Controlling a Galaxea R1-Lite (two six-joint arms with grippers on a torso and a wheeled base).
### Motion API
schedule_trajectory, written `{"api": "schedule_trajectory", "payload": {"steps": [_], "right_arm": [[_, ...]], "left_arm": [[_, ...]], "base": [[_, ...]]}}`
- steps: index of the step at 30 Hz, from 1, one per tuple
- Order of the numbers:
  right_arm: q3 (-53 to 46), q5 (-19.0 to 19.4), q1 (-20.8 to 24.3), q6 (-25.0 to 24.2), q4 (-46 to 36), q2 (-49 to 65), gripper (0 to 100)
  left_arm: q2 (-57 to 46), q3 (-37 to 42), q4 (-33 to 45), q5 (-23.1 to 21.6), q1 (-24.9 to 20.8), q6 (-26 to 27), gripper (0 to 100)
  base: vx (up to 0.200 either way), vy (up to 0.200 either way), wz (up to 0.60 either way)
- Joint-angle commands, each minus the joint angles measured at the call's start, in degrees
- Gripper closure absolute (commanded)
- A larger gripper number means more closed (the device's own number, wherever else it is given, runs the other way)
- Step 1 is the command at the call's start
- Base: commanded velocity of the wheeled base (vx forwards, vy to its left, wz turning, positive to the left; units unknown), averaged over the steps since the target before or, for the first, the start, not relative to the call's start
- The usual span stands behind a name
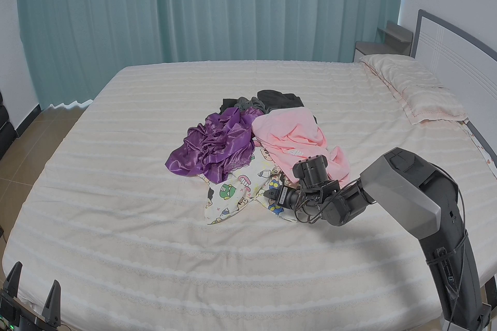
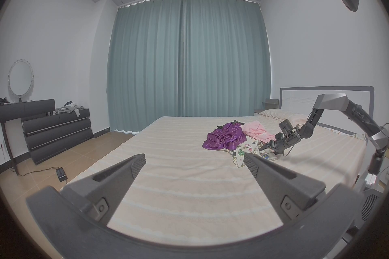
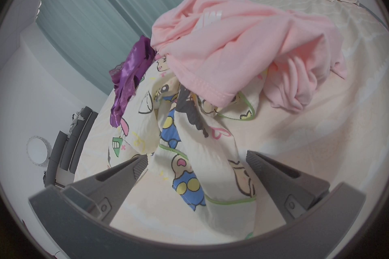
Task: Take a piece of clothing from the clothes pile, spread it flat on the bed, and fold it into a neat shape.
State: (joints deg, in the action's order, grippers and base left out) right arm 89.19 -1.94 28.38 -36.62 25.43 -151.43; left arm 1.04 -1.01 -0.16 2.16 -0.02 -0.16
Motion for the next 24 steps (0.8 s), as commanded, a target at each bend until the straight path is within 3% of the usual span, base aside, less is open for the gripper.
{"api": "schedule_trajectory", "payload": {"steps": [1, 13, 16, 24], "right_arm": [[2.75, -1.05, 0.01, 0.06, -1.00, -2.64, 100], [-1.12, -1.14, -0.17, -2.14, 0.15, 1.84, 100], [-10.35, 0.80, 0.01, -5.74, 4.10, 9.22, 100], [-35.75, 8.79, 0.62, -6.18, 20.19, 26.36, 100]], "left_arm": [[-0.68, 1.01, -0.11, -0.05, 0.02, -0.02, 0], [-0.68, 1.01, -0.02, 0.04, 0.02, -0.02, 0], [-0.68, 1.01, -0.11, 0.04, 0.02, -0.02, 0], [-0.68, 1.01, -0.02, 0.04, 0.02, -0.02, 0]], "base": [[0.000, 0.000, 0.00], [0.000, 0.000, 0.00], [0.000, 0.000, 0.00], [0.000, 0.000, 0.00]]}}
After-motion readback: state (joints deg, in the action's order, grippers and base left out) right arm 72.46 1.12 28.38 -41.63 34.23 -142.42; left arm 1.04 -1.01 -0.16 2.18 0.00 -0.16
